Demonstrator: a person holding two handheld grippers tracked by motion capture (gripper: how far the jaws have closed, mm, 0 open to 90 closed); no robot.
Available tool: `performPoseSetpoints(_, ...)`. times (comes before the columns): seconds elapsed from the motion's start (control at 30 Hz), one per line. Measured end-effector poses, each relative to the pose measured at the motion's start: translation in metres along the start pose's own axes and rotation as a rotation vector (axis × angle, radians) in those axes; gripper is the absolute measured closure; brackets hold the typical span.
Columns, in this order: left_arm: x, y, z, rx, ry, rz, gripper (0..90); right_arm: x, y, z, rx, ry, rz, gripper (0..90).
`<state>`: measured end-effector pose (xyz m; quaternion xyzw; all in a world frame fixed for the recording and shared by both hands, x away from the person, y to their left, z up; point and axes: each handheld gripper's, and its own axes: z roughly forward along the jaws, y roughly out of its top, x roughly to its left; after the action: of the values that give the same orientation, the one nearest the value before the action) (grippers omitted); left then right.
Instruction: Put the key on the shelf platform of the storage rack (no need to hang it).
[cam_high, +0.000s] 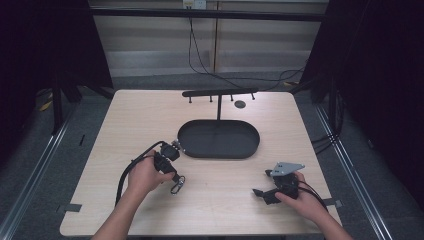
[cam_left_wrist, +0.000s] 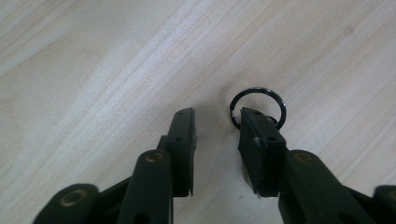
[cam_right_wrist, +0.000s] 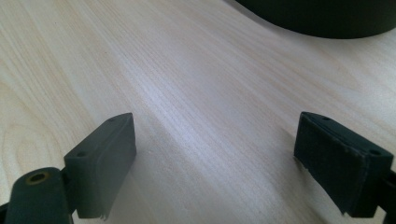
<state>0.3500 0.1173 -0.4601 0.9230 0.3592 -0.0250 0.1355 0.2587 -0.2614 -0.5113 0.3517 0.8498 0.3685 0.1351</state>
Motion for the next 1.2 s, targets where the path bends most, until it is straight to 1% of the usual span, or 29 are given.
performPoseSetpoints(0.13, -0.005, -0.002, -0.002, -0.015, -0.020, -0.005, 61.6, 0.000, 0.000, 0.000, 0.000, 0.000, 0.000, 12.3)
performPoseSetpoints(0.23, -0.011, -0.003, -0.004, -0.011, -0.039, 0.007, 60.8, 0.000, 0.000, 0.000, -0.001, 0.001, -0.001, 12.3)
performPoseSetpoints(0.37, -0.019, -0.004, 0.000, 0.009, -0.029, 0.022, 58.2, 0.000, 0.000, 0.000, -0.001, 0.001, -0.002, 12.3)
performPoseSetpoints(0.4, -0.020, -0.004, 0.002, 0.013, -0.027, 0.019, 58.2, 0.000, 0.000, 0.000, 0.000, 0.000, -0.001, 12.3)
performPoseSetpoints(0.5, -0.023, -0.002, 0.009, 0.025, 0.000, 0.021, 58.3, 0.000, 0.000, 0.000, 0.000, 0.002, -0.001, 12.3)
performPoseSetpoints(0.53, -0.024, -0.001, 0.010, 0.024, 0.010, 0.017, 59.4, 0.000, 0.000, 0.000, 0.000, 0.000, 0.000, 12.3)
performPoseSetpoints(0.63, -0.026, 0.001, 0.010, 0.039, 0.026, 0.021, 68.1, 0.000, 0.000, 0.000, 0.000, 0.001, -0.001, 12.3)
performPoseSetpoints(0.77, -0.026, 0.002, 0.009, 0.045, 0.019, 0.019, 72.9, 0.000, 0.000, 0.000, -0.001, 0.002, -0.001, 12.3)
performPoseSetpoints(0.83, -0.026, 0.003, 0.009, 0.044, 0.019, 0.008, 72.9, 0.000, 0.000, 0.000, -0.001, 0.002, -0.001, 12.3)
performPoseSetpoints(0.9, -0.024, 0.003, 0.009, 0.041, 0.004, 0.003, 73.0, 0.000, 0.000, 0.000, 0.000, 0.001, -0.001, 12.3)
performPoseSetpoints(0.97, -0.022, 0.003, 0.008, 0.049, -0.007, -0.005, 73.0, 0.000, 0.000, 0.000, 0.000, 0.001, 0.000, 12.3)
performPoseSetpoints(1.03, -0.021, 0.003, 0.008, 0.043, -0.014, -0.019, 73.1, 0.000, 0.000, 0.000, 0.000, 0.001, 0.000, 12.3)
performPoseSetpoints(1.07, -0.021, 0.004, 0.007, 0.049, -0.013, -0.018, 73.1, 0.000, 0.000, 0.000, 0.000, 0.001, 0.000, 12.3)
performPoseSetpoints(1.2, -0.019, 0.004, 0.002, 0.041, -0.020, -0.021, 73.2, 0.000, 0.000, 0.000, 0.000, 0.001, 0.000, 12.3)
